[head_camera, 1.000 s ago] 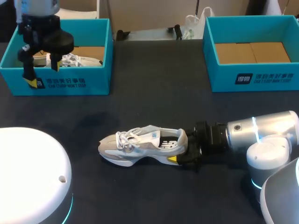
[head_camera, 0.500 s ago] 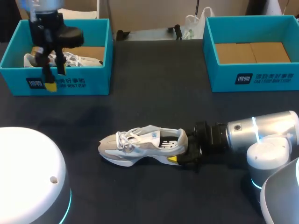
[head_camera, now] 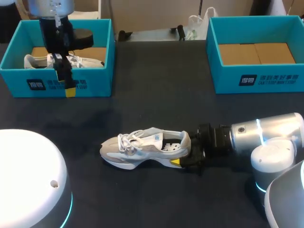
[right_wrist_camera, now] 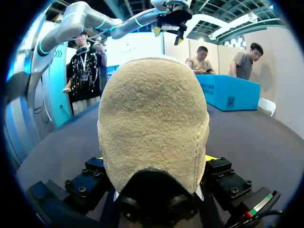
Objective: Take the shoe out of the shoebox, open the shoe tongue, remove and reinsert the insole, then place the shoe into the shoebox
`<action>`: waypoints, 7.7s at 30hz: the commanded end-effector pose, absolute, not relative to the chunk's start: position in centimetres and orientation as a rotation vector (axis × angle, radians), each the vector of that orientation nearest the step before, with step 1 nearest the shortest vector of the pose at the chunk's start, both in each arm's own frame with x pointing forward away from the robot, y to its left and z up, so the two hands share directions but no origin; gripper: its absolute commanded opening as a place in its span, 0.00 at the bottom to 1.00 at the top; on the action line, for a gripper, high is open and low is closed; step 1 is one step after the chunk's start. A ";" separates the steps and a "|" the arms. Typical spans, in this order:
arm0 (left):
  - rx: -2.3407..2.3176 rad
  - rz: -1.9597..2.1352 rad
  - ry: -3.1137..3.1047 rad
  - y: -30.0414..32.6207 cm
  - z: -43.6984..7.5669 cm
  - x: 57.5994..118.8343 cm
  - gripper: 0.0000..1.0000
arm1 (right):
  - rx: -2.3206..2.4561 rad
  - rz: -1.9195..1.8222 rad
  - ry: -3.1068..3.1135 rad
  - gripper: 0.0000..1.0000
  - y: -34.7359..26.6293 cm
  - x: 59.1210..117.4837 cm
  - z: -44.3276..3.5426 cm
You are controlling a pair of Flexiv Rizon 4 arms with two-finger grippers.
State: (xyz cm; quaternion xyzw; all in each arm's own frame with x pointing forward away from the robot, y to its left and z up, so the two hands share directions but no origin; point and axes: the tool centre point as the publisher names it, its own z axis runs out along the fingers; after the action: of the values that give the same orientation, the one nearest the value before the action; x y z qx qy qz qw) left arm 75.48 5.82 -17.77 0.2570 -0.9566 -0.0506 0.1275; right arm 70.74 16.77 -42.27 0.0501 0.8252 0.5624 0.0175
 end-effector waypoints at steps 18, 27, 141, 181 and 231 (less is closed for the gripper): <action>1.997 0.104 -2.358 -2.5 -19.8 68.2 1.00 | 0.157 1.739 2.571 0.00 16.8 70.8 -42.1; 2.357 -0.149 -2.192 -8.1 -22.7 66.5 1.00 | 0.157 1.739 2.571 0.00 16.8 70.8 -42.1; 2.339 -0.095 -1.839 -4.8 -32.2 68.7 0.00 | 0.157 1.739 2.571 0.00 16.8 70.8 -42.1; 2.326 0.043 -1.904 -0.5 -31.9 67.9 0.82 | 0.157 1.739 2.571 0.00 16.8 70.8 -42.1; 0.899 0.039 -2.769 -14.6 -17.7 69.8 0.00 | 0.157 1.739 2.571 0.00 16.8 70.8 -42.1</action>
State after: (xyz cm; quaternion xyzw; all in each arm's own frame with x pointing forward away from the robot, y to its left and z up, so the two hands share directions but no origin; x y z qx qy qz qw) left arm 69.54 -14.15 -17.68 0.3101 -0.9439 0.0408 0.1057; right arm 70.75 16.76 -42.20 0.0501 0.8259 0.5613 0.0169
